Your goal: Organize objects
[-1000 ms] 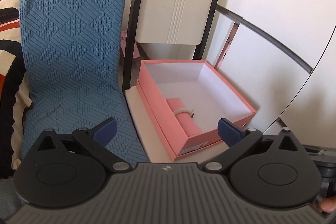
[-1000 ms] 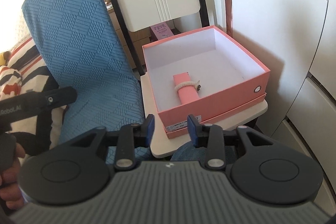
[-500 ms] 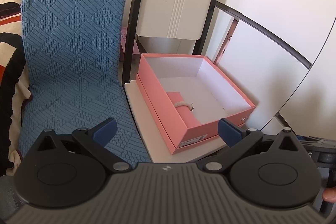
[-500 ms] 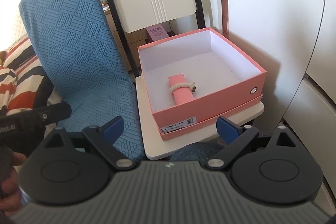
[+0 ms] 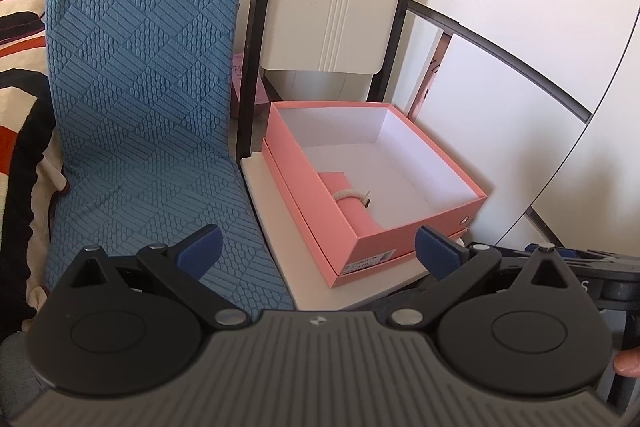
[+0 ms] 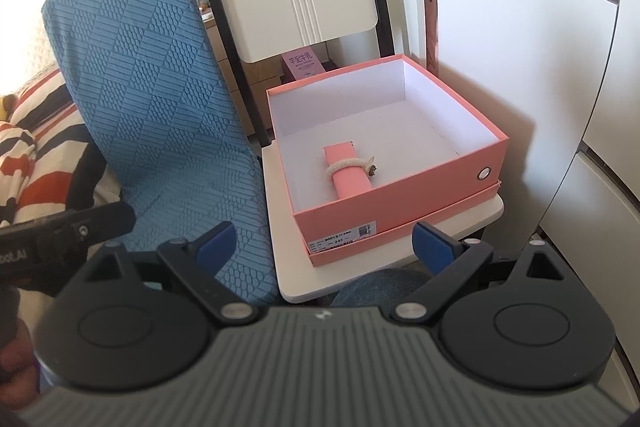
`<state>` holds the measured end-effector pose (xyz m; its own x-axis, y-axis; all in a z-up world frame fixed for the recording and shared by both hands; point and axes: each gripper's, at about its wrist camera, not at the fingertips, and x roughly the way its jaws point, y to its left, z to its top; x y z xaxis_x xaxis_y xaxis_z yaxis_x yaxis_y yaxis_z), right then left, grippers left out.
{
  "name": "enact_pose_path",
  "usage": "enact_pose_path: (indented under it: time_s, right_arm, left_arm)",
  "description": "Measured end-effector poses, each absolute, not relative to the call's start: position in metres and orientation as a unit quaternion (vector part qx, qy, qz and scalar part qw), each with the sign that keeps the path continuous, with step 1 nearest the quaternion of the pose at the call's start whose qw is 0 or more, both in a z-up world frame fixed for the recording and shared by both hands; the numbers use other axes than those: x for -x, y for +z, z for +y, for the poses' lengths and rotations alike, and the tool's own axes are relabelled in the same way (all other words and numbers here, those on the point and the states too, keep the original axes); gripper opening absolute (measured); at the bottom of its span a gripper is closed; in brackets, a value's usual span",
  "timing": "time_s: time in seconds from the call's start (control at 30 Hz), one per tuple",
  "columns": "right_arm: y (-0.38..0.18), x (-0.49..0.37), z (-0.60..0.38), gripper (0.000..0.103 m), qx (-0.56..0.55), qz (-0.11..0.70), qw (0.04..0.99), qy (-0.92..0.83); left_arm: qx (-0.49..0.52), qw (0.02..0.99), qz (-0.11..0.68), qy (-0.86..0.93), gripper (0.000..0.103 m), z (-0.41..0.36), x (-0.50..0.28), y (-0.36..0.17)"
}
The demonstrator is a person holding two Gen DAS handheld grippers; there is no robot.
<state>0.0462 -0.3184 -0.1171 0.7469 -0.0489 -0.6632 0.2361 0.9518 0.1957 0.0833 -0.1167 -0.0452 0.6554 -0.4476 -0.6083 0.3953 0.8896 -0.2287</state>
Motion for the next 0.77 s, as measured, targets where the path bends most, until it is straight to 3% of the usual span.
enact_pose_path:
  time_s: [0.77]
  right_arm:
    - [-0.1191, -0.0458, -0.3080, 0.096, -0.130, 0.360, 0.921, -0.071]
  left_arm:
    - [0.041, 0.907, 0.349, -0.233, 0.103, -0.1131, -0.0829, -0.0478]
